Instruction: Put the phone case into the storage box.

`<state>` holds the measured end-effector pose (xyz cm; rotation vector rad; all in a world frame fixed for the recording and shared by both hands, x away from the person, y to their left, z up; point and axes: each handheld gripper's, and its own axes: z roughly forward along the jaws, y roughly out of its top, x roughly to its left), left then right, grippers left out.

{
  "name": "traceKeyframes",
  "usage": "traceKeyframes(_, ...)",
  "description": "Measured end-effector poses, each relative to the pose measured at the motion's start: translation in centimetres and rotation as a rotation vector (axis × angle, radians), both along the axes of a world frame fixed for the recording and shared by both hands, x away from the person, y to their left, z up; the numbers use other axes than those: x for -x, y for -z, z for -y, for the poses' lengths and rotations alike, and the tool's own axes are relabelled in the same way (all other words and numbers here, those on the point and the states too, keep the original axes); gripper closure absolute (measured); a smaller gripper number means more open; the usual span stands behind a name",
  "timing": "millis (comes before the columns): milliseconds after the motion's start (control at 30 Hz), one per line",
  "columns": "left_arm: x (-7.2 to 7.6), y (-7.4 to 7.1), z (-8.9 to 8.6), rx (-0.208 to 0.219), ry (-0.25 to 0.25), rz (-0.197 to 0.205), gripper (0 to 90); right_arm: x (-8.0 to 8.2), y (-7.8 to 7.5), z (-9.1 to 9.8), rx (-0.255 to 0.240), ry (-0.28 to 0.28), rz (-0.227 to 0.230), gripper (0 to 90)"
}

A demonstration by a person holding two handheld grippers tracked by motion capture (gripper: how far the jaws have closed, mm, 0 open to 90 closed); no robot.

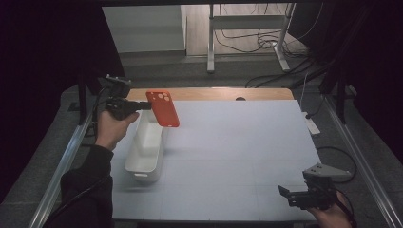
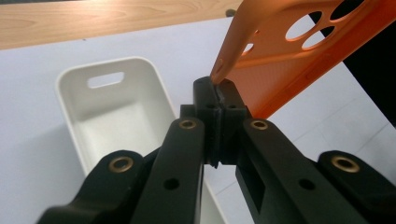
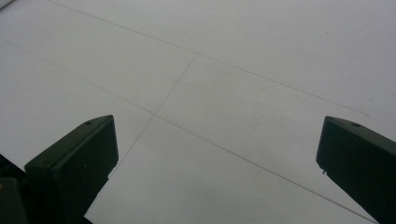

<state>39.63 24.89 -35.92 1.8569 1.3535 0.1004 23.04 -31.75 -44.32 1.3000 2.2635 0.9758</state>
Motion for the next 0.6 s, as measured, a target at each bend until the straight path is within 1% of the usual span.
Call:
traceKeyframes(133, -0.3, -0.1, -0.6, -0.006, -0.020, 0.000, 88.9, 0.1, 0.0, 0.1, -0.014, 0.007, 0.007, 0.0)
traceKeyframes(300, -0.7, -0.2, -1.1, -0.015, -0.036, 0.003, 88.9, 0.1, 0.0, 0.1, -0.010, 0.003, 0.005, 0.0)
traceKeyframes(600, -1.5, -0.2, -1.9, -0.032, -0.082, 0.000, 88.9, 0.0, 0.0, 0.1, -0.011, 0.007, 0.004, 0.0)
